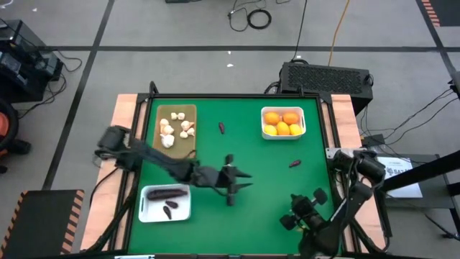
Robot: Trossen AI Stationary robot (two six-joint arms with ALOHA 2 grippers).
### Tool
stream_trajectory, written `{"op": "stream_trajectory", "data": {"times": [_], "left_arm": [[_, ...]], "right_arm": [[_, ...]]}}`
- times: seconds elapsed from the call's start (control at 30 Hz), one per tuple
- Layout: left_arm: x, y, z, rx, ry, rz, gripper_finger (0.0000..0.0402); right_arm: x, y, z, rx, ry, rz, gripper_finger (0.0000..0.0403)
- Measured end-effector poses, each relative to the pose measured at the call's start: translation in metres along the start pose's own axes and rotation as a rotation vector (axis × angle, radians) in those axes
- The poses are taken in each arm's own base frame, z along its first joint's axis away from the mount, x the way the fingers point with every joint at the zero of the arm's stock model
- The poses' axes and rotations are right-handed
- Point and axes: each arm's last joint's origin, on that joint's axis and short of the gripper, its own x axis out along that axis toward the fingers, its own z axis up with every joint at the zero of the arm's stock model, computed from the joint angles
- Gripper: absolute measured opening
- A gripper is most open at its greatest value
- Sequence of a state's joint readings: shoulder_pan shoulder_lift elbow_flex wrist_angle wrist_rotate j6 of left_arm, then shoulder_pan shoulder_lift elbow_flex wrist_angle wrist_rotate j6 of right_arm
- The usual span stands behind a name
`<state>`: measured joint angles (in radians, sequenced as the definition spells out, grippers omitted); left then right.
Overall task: Sort produce into baskets
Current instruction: Put the eggplant into the bottom white bin
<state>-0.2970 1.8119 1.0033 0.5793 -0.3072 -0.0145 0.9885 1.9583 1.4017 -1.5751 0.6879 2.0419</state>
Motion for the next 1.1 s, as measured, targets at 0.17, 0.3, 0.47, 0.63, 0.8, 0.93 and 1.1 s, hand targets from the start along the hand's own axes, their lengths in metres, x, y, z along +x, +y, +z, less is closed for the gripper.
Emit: {"op": "stream_trajectory", "data": {"times": [0.17, 0.3, 0.47, 0.63, 0.8, 0.93, 1.1], "left_arm": [[0.062, 0.028, -0.029, -0.054, -0.085, -0.011, 0.0128], [0.112, 0.054, -0.043, -0.181, -0.077, -0.057, 0.0128], [0.155, 0.069, -0.05, -0.188, -0.03, -0.055, 0.0129], [0.188, 0.068, -0.057, -0.165, 0.0, -0.05, 0.0161], [0.204, 0.068, -0.062, -0.189, -0.013, 0.001, 0.0216], [0.21, 0.067, -0.072, -0.189, -0.008, 0.019, 0.0252], [0.218, 0.068, -0.092, -0.182, 0.008, 0.082, 0.0273]], "right_arm": [[0.003, -0.008, -0.01, 0.058, 0.019, -0.028, 0.0], [0.015, -0.015, -0.016, 0.049, 0.024, -0.087, 0.0], [0.025, -0.023, -0.022, 0.031, 0.081, -0.174, 0.0], [0.025, -0.031, -0.023, 0.024, 0.101, -0.187, 0.0], [0.024, -0.042, -0.019, 0.028, 0.106, -0.173, 0.0], [0.021, -0.046, -0.017, 0.032, 0.112, -0.151, 0.0], [0.02, -0.047, -0.017, 0.032, 0.112, -0.145, 0.0]]}}
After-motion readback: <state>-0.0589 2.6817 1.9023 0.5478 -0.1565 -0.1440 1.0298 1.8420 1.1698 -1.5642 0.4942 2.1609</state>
